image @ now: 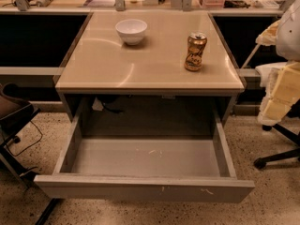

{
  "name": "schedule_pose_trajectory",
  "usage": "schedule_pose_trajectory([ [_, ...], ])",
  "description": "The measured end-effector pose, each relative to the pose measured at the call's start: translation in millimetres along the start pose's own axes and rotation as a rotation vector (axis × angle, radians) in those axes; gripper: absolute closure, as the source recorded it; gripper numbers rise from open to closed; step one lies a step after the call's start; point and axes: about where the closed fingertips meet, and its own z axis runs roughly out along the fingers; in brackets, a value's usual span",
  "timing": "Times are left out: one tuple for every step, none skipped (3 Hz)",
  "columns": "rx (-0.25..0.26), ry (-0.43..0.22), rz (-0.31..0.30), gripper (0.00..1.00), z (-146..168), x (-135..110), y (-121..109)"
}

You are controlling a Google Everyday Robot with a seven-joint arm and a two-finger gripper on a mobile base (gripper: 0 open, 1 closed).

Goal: Close top drawer

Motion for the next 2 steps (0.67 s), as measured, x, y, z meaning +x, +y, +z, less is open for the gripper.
schedule_pose_trajectory([
  [0.0,0.0,0.0,0.0,0.0,0.0,0.0],
  [0.027,0.013,0.051,0.0,3.3,13.0,13.1],
])
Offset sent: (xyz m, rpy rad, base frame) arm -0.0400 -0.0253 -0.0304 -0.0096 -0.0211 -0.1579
